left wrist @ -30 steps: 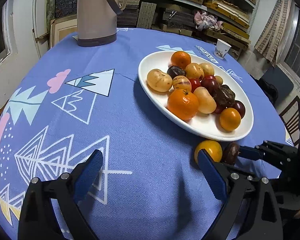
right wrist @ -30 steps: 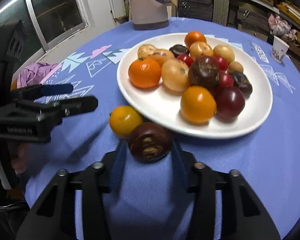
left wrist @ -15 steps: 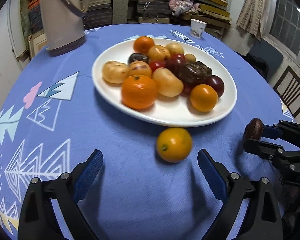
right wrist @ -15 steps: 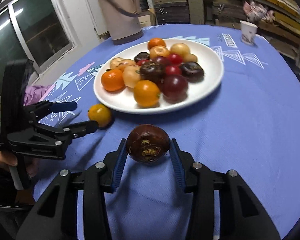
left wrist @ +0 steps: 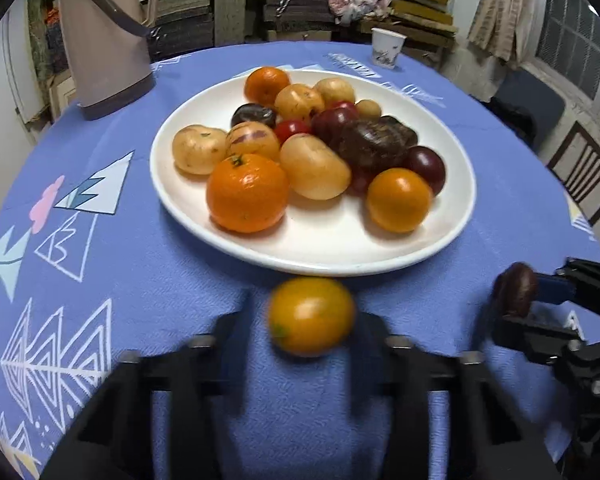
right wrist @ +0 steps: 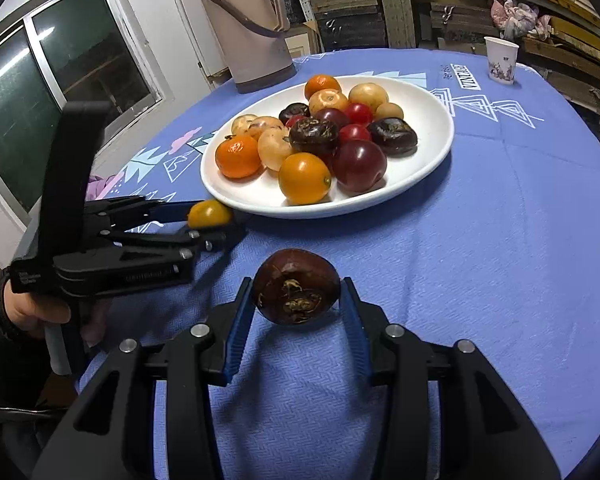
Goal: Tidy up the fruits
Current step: 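Grasp the yellow-orange tomato with the left tool while the right tool grasps the last brown fruit, then lower the yellow tomato onto the plate with the left tool while the right tool sets the brown fruit there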
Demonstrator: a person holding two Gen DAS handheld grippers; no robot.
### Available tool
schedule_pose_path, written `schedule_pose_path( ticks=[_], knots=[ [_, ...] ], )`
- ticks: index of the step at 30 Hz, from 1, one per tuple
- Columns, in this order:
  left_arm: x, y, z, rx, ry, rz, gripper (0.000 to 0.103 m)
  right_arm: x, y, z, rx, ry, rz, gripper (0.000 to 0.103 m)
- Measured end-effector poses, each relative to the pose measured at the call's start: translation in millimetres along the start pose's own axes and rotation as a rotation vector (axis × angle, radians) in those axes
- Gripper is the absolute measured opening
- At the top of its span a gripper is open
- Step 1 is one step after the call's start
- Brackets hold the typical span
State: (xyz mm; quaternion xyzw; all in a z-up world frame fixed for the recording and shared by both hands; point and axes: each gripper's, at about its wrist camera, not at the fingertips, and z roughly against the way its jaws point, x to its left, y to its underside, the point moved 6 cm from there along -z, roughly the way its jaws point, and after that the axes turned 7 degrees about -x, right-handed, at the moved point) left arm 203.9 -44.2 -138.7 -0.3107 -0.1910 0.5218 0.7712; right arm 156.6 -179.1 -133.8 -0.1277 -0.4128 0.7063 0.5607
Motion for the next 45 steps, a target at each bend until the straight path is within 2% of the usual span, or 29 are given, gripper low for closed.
schedule_pose_path(
  ticks=[4, 6, 9, 13, 16, 19, 24, 33, 45],
  knots=[
    [0.3, 2.0, 3.8, 0.033, 0.016, 0.028, 0.038, 5.0, -0.9, 0.3, 0.0, -0.004, 0.009, 0.042],
    [0.1, 0.2, 11.3, 0.016, 0.042, 0.044, 0.038, 7.6, -3.3, 1.3, -0.005, -0.004, 0.014, 0.042],
    [4.8, -1.8, 19.4, 0.006, 0.02, 0.043, 0.038, 11.3, -7.8, 3.4, -0.012, -0.005, 0.025, 0.042],
    [10.4, -9.1, 27.4, -0.004, 0.026, 0.071, 0.038, 13.9, -19.5, 6.0, -0.026, 0.004, 0.042, 0.042],
    [11.7, -25.2, 32.0, -0.031, 0.032, 0.066, 0.038, 15.9, -39.6, 9.6, -0.055, 0.003, 0.054, 0.042],
    [13.3, -45.6, 33.0, -0.06, 0.0, 0.042, 0.038, 19.7, -66.9, 14.5, -0.101, 0.007, 0.081, 0.042],
    [15.6, -70.0, 34.5, -0.094, -0.015, 0.036, 0.038, 18.9, -96.6, 12.4, -0.129, 0.013, 0.098, 0.042],
    [19.9, -86.7, 17.6, -0.087, -0.036, 0.048, 0.038, -7.8, -117.9, -17.3, -0.112, 0.076, 0.049, 0.042],
    [32.4, -113.6, -21.3, -0.054, -0.069, 0.098, 0.038, -33.8, -141.1, -60.4, -0.074, 0.114, -0.018, 0.042]
  ],
)
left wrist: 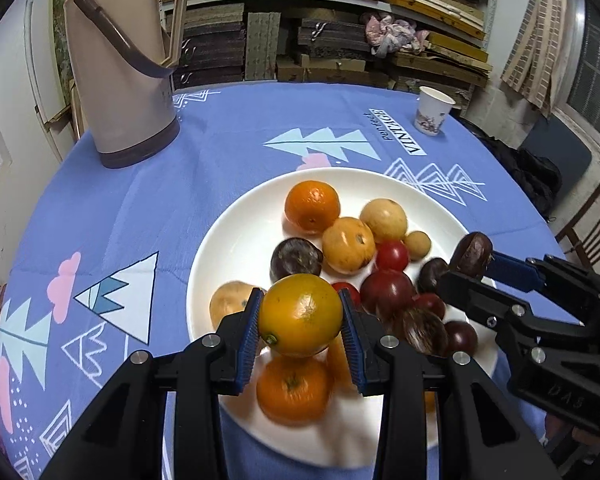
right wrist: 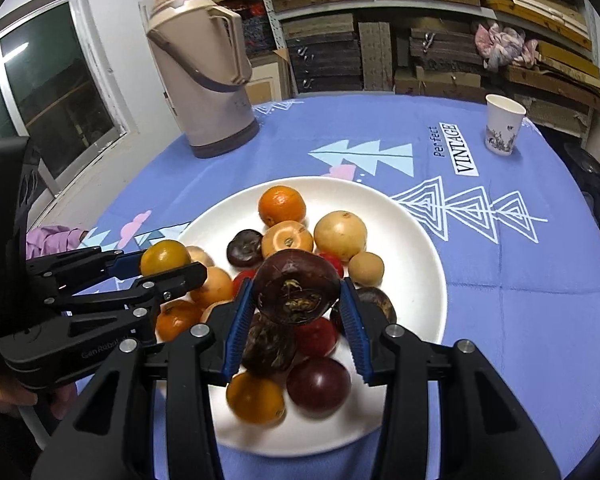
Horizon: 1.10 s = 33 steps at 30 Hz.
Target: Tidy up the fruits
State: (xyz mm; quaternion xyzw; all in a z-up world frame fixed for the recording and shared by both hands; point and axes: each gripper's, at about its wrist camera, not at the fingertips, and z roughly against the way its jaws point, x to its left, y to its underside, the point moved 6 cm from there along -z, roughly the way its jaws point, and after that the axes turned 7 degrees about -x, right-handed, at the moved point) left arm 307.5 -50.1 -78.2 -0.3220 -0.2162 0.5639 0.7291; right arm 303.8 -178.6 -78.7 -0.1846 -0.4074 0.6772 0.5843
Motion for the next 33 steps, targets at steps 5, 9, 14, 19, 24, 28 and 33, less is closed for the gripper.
schedule_pose_path(
  ticks=[5, 9, 14, 19, 24, 28, 33],
  knots=[
    [6.8, -1.6, -4.9, 0.004, -0.022, 0.021, 0.038, -5.3, 1.3, -6.8, 0.009, 0.008, -0.015, 0.042],
    [8.7, -1.0, -6.9, 0.012, -0.033, 0.026, 0.038, -9.6, 2.4, -10.3, 0.016, 0.028, -0.018, 0.042],
    [9.8, -1.9, -10.7, 0.018, -0.046, 0.036, 0.038, -16.4, 3.4, -14.6, 0.022, 0.049, -0.028, 0.042],
    [11.9, -2.3, -14.5, 0.02, -0.068, 0.04, 0.038, -17.7, 5.1, -18.4, 0.029, 0.053, -0.03, 0.042],
    [13.0, -4.2, -15.9, 0.009, -0.096, 0.039, 0.038, -16.2, 7.6, -23.1, 0.04, 0.053, -0.028, 0.042],
    [13.8, -4.9, -15.8, 0.007, -0.111, 0.041, 0.043, -17.5, 6.4, -20.9, 0.015, 0.068, -0.039, 0.065],
    [13.9, -9.4, -4.7, -0.027, -0.126, 0.041, 0.065, -13.9, 1.5, -5.8, -0.025, 0.065, -0.029, 0.067]
  ],
)
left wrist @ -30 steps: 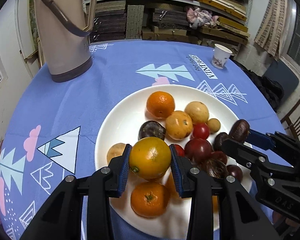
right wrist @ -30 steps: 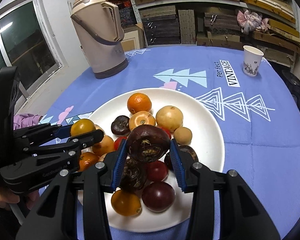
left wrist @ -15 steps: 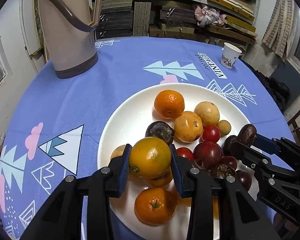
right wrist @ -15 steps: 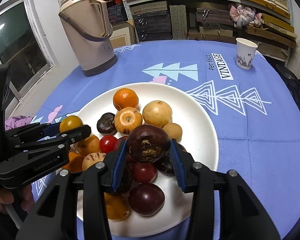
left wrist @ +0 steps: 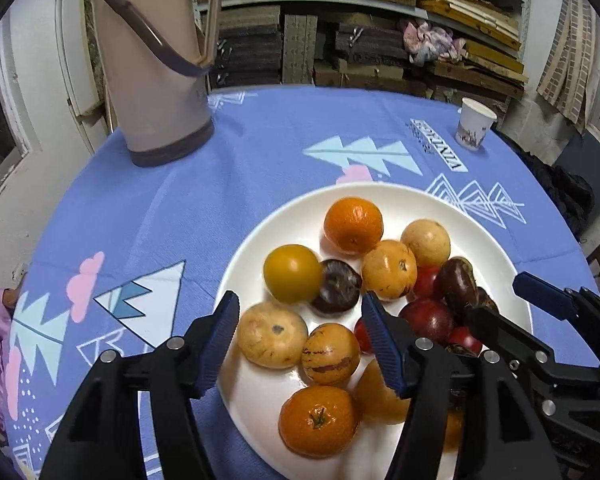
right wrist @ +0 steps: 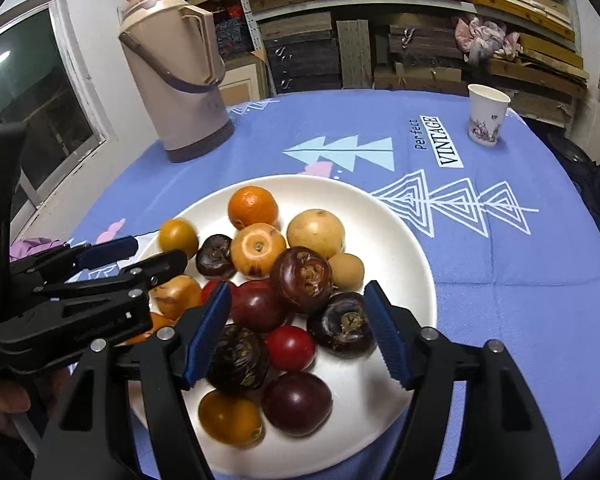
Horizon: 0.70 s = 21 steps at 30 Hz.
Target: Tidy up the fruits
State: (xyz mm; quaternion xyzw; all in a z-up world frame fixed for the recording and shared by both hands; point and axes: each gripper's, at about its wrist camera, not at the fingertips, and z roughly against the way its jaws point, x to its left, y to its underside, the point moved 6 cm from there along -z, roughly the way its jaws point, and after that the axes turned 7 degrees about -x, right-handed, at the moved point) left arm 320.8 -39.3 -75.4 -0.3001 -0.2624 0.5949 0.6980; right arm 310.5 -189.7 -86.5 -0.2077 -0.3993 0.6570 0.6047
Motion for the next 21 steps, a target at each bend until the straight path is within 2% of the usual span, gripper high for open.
schedule_pose_path(
  ticks=[3, 5, 16, 21],
  knots=[
    [-3.1, 0.4, 5.4, -0.001, 0.021, -0.004, 0.069, 0.4, 2.4, 7.0, 0.0, -0.009, -0.005, 0.067],
    [-3.9, 0.7, 9.6, -0.009, 0.009, -0.016, 0.073, 0.4, 4.5, 11.7, -0.002, -0.005, -0.007, 0.067],
    [-6.6, 4.0, 29.0, -0.023, 0.031, -0.015, 0.074, 12.6, 12.4, 36.0, -0.014, -0.019, -0.006, 0.067],
    [-7.5, 9.9, 45.2, -0.04, 0.022, -0.025, 0.086, 19.1, 19.8, 47.3, -0.015, -0.026, -0.01, 0.068]
  ],
)
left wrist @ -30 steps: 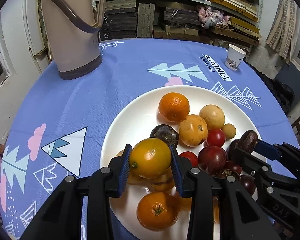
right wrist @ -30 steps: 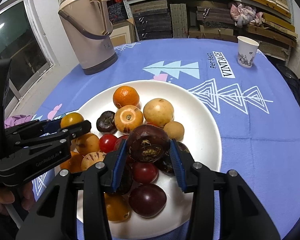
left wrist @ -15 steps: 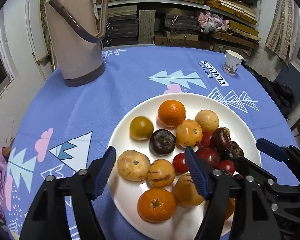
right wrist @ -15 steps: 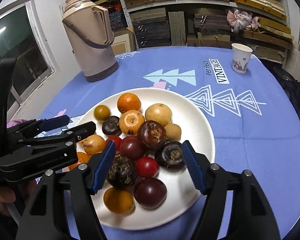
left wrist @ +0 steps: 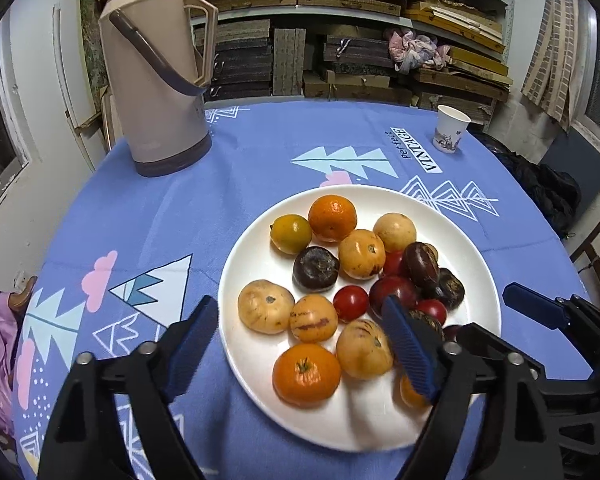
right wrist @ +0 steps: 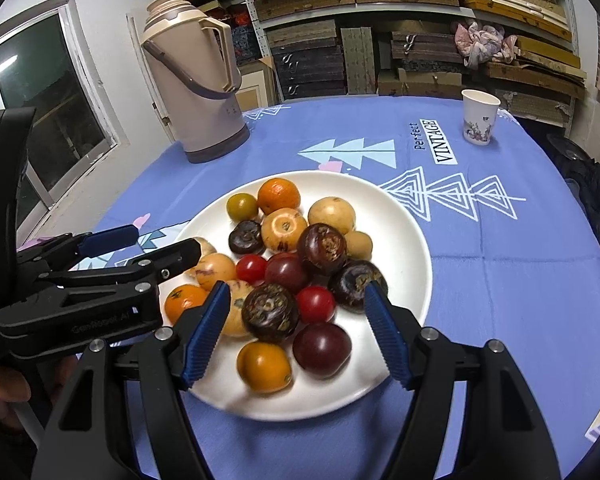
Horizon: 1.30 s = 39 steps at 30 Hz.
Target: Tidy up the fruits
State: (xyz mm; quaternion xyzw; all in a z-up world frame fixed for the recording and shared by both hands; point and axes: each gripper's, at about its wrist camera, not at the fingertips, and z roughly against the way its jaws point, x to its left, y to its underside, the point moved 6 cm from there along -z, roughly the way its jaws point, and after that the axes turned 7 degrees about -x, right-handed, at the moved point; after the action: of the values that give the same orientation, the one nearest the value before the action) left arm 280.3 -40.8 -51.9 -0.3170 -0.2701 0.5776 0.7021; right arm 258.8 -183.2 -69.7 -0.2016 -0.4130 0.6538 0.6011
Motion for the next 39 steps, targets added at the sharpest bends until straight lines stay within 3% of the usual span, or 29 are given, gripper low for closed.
schedule_pose_path(
  ticks=[4, 7, 22, 30, 39],
  knots=[
    [-2.1, 6.3, 14.3, -0.006, 0.003, -0.013, 0.089, 5.2, 8.4, 14.5, -0.009, 0.003, -0.002, 0.068],
    [-1.6, 9.3, 26.0, -0.026, -0.004, -0.022, 0.098, 7.3, 15.0, 28.2, -0.024, 0.007, -0.007, 0.069],
    [-1.4, 37.7, 54.4, -0.009, -0.017, -0.035, 0.099, 15.0, 37.6, 69.1, -0.045, 0.035, 0.023, 0.073],
    [-3.0, 45.4, 60.4, 0.024, 0.054, 0.01, 0.099, 12.1, 39.6, 69.0, -0.039, 0.033, 0.014, 0.073],
    [-1.7, 51.2, 63.1, 0.016, 0.017, -0.004, 0.099, 9.4, 40.9, 71.2, -0.04, 0.032, 0.016, 0.073]
  ],
)
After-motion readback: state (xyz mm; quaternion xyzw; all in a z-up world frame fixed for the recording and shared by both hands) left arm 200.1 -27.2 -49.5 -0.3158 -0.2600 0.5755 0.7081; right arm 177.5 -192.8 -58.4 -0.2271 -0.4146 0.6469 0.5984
